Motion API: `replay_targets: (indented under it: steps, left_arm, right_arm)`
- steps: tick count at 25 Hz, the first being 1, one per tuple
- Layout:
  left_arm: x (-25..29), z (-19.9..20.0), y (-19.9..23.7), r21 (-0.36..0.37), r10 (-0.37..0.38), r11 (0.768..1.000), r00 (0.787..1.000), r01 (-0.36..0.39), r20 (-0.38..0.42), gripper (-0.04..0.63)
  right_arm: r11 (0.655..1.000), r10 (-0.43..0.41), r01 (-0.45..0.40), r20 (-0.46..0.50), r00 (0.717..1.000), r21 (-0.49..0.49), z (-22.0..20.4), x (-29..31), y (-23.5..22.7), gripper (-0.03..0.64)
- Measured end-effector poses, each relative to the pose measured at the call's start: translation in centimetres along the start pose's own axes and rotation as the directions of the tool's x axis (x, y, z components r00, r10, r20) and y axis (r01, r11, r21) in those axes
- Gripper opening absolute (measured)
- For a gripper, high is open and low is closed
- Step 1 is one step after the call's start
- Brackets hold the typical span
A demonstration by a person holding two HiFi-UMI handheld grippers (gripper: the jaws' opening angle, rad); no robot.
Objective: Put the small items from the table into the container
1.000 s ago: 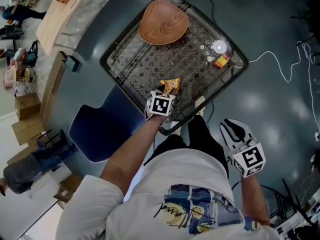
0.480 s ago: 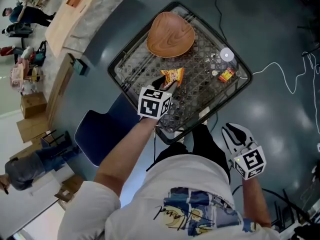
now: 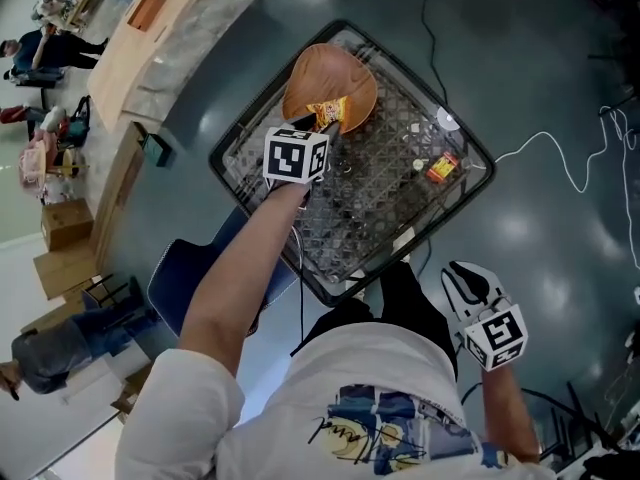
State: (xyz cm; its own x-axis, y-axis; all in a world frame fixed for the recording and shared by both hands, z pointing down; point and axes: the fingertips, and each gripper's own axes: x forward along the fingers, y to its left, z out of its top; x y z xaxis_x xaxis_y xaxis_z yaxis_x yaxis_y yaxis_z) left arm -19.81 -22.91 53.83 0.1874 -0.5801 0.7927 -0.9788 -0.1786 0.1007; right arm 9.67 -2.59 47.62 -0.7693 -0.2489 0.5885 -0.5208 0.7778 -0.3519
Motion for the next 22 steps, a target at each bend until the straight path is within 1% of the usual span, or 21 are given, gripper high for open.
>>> replay_targets:
  steps: [2,4,9,13,18,22]
  left_arm:
    - [2.4,0.5,1.5,-0.018,0.015,1.0,1.0,-0.015,-0.02,0.198]
    - [4.7,0.6,2.6,-0.02,0.021,1.0,0.999,-0.022,-0.046,0.198]
    - [9.3,-0.5,4.8,0.013,0.052,0.999,0.988,-0.051,-0.142,0.198]
    - [11.7,-0.7,5.4,0.029,0.061,0.998,0.979,-0.056,-0.196,0.198]
    - [14.1,-1.5,5.4,0.037,0.064,0.998,0.969,-0.056,-0.24,0.199]
    - [14.0,-1.2,5.5,0.038,0.068,0.997,0.97,-0.061,-0.235,0.199]
  right_arm:
    - [1.0,-0.011,0.011,-0.002,1.0,0.009,-0.4,-0.1,-0.5,0.06]
    - [1.0,-0.023,0.023,-0.004,1.0,0.018,-0.8,-0.3,-0.8,0.06]
    - [0.997,-0.056,0.058,-0.026,0.998,0.054,-2.3,-1.5,-1.3,0.06]
    - [0.993,-0.078,0.083,-0.053,0.996,0.084,-3.3,-2.6,-1.6,0.06]
    - [0.989,-0.102,0.108,-0.061,0.993,0.103,-3.9,-3.2,-1.8,0.06]
    - [0.989,-0.097,0.102,-0.056,0.994,0.102,-3.8,-2.9,-1.7,0.06]
